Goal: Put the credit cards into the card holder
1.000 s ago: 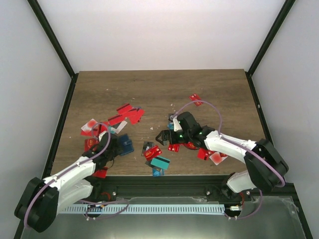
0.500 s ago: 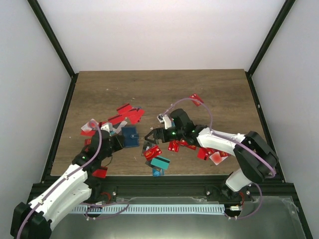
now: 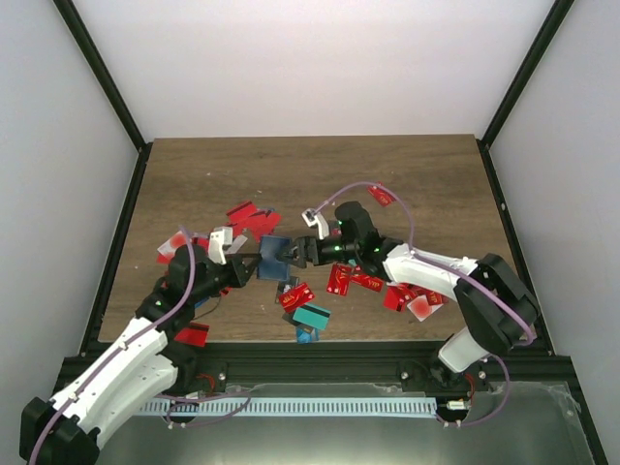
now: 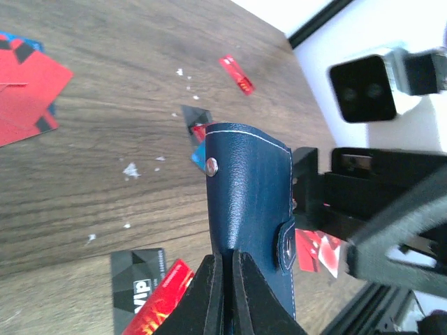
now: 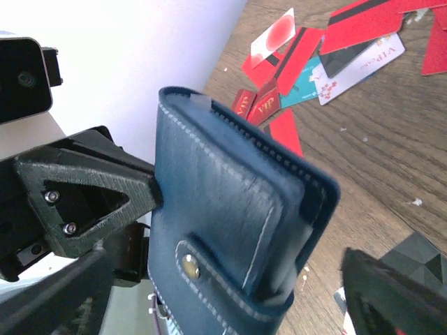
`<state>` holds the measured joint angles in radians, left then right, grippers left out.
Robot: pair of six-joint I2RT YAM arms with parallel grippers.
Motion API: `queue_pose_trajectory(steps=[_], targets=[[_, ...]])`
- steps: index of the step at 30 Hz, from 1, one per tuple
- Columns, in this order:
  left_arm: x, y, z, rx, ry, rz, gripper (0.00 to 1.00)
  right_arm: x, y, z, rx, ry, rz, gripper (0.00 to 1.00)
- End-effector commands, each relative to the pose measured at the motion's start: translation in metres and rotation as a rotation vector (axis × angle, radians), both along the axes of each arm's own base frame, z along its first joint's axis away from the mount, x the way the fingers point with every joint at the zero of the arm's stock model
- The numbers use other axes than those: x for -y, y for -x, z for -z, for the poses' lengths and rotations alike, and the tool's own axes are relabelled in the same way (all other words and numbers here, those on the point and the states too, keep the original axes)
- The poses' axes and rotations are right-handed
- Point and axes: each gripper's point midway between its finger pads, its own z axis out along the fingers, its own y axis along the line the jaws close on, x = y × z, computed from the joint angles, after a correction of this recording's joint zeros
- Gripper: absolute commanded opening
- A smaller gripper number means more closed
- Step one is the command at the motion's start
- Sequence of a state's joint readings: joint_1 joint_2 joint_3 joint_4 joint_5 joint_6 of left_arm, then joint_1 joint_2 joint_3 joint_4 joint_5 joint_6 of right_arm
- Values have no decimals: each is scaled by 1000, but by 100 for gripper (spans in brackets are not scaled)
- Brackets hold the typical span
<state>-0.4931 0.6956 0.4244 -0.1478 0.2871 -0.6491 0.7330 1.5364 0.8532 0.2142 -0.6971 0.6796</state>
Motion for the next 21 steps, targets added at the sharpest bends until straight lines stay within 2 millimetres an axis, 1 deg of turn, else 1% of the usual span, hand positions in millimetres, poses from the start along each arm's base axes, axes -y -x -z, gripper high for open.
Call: queue_pose_trajectory(steps=[1, 2, 4, 6, 12, 14, 15, 16, 17, 18, 19, 21], targets=[[18, 6, -39, 116, 82, 112, 4, -3, -5, -23, -16, -95, -45, 86], [20, 7, -41, 121, 89, 122, 4, -1, -6, -26, -22, -109, -49, 80], [22, 9, -45, 130, 100, 135, 4, 3, -8, -34, -21, -143, -56, 65], [23, 9, -49, 138, 107, 142, 4, 6, -7, -40, -20, -169, -68, 54], [27, 12, -60, 166, 112, 171, 4, 7, 3, -55, 28, -203, -152, 20], [25, 10, -65, 177, 85, 166, 5, 9, 6, -60, 57, -202, -171, 15], [24, 9, -66, 182, 60, 165, 13, 10, 8, -64, 77, -200, -177, 12], [23, 9, -70, 202, 29, 170, 38, 11, 9, -68, 99, -199, -182, 10], [21, 8, -74, 223, 4, 173, 71, 13, 11, -72, 125, -199, -187, 7], [19, 8, -77, 245, -16, 171, 95, 15, 12, -77, 150, -200, -193, 5], [16, 8, -80, 266, -27, 155, 99, 18, 15, -84, 177, -205, -199, 2], [9, 8, -87, 309, -1, 111, 100, 23, 18, -92, 217, -209, -209, 1]])
